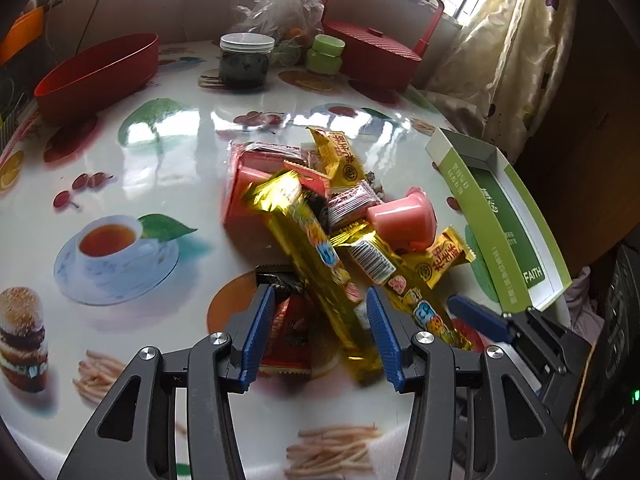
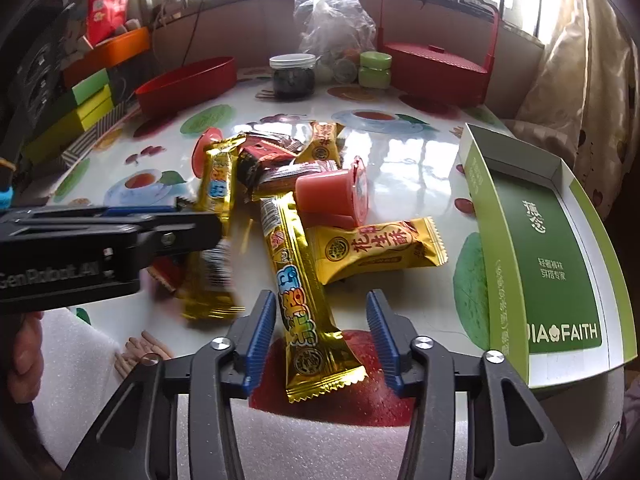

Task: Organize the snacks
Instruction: 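Reach both grippers to the snack pile and close on gold candy bars, then carry the gold bar in the right gripper into the green box while the left gripper follows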

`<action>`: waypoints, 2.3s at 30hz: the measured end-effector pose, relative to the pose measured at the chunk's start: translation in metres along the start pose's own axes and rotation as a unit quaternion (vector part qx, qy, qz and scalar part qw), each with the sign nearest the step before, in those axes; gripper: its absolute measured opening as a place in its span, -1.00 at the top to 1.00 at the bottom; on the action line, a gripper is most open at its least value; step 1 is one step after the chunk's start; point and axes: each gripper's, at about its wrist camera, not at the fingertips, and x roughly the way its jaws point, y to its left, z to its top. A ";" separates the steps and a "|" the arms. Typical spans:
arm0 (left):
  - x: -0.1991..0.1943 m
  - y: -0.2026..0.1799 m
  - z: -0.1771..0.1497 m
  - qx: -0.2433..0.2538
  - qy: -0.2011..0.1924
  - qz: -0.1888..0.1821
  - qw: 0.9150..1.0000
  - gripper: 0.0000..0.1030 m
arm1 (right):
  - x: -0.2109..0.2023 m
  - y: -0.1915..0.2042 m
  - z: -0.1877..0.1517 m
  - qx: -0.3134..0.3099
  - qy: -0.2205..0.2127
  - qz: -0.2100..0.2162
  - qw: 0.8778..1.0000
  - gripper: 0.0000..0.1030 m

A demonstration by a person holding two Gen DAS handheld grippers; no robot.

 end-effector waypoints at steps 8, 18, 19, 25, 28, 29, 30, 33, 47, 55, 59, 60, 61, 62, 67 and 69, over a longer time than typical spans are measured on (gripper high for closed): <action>0.008 -0.006 0.007 -0.005 0.001 0.009 1.000 0.06 | 0.000 0.002 0.000 -0.002 0.000 0.004 1.000 0.40; 0.014 -0.009 0.012 -0.015 0.005 0.004 1.000 0.06 | -0.008 0.000 -0.003 0.005 -0.009 0.006 1.000 0.55; 0.015 -0.011 0.013 -0.014 0.005 0.004 1.000 0.06 | -0.009 0.000 -0.004 0.008 -0.010 0.009 1.000 0.57; 0.019 -0.010 0.020 -0.021 0.009 0.005 1.000 0.06 | -0.017 -0.004 -0.008 0.024 -0.016 0.024 0.999 0.58; 0.022 -0.014 0.023 -0.006 0.009 0.011 1.000 0.06 | -0.021 -0.005 -0.009 0.029 -0.021 0.030 0.999 0.58; 0.021 -0.015 0.023 -0.003 0.009 0.013 1.000 0.06 | -0.023 -0.004 -0.009 0.030 -0.023 0.031 0.999 0.58; 0.021 -0.015 0.022 0.000 0.011 0.013 1.000 0.06 | -0.025 -0.004 -0.009 0.032 -0.025 0.032 0.999 0.58; 0.018 -0.012 0.020 0.008 0.012 0.015 1.000 0.06 | -0.030 -0.005 -0.010 0.036 -0.029 0.038 0.998 0.58; -0.019 0.010 0.008 0.018 -0.019 0.039 0.999 0.06 | -0.049 -0.003 -0.011 0.053 -0.049 0.050 0.996 0.58; -0.001 -0.015 0.013 0.047 -0.013 0.069 0.996 0.06 | -0.057 -0.012 -0.013 0.075 -0.060 0.042 0.995 0.58; 0.015 -0.021 0.010 0.067 -0.002 0.111 0.992 0.06 | -0.060 -0.017 -0.014 0.077 -0.065 0.039 0.994 0.58; 0.017 -0.023 0.010 0.074 -0.002 0.122 0.990 0.06 | -0.060 -0.018 -0.015 0.078 -0.066 0.039 0.994 0.58; 0.019 -0.025 0.009 0.081 -0.002 0.134 0.988 0.06 | -0.060 -0.020 -0.015 0.080 -0.066 0.040 0.994 0.58; 0.021 -0.027 0.009 0.090 -0.002 0.144 0.985 0.06 | -0.060 -0.021 -0.015 0.082 -0.067 0.040 0.994 0.58; 0.026 -0.033 0.006 0.116 -0.005 0.175 0.978 0.26 | -0.062 -0.026 -0.017 0.088 -0.071 0.043 0.993 0.58; 0.024 -0.033 0.006 0.116 -0.010 0.174 0.978 0.31 | -0.062 -0.026 -0.017 0.089 -0.072 0.044 0.992 0.58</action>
